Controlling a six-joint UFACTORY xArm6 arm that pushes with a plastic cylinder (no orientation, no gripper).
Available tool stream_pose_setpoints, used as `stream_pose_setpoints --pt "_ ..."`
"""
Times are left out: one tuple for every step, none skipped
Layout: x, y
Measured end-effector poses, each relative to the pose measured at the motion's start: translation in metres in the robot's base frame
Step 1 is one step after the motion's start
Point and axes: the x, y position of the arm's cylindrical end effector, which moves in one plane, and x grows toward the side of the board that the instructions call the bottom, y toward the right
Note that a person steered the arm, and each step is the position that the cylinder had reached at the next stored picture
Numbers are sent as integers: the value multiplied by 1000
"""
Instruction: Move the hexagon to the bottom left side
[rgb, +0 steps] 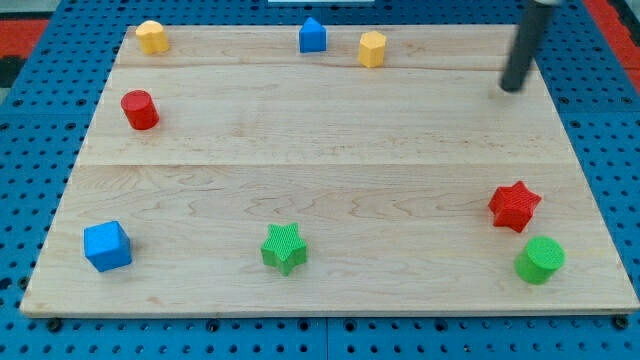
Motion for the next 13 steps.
stream_pose_setpoints --pt "109 30" --pt "139 44" --pt "166 54" --pt "190 56" --pt "190 62" --pt "190 77" --pt "190 79" --pt "182 80" --pt "179 80" --pt "179 80" --pt "185 80" --pt "195 75" --pt "204 73"
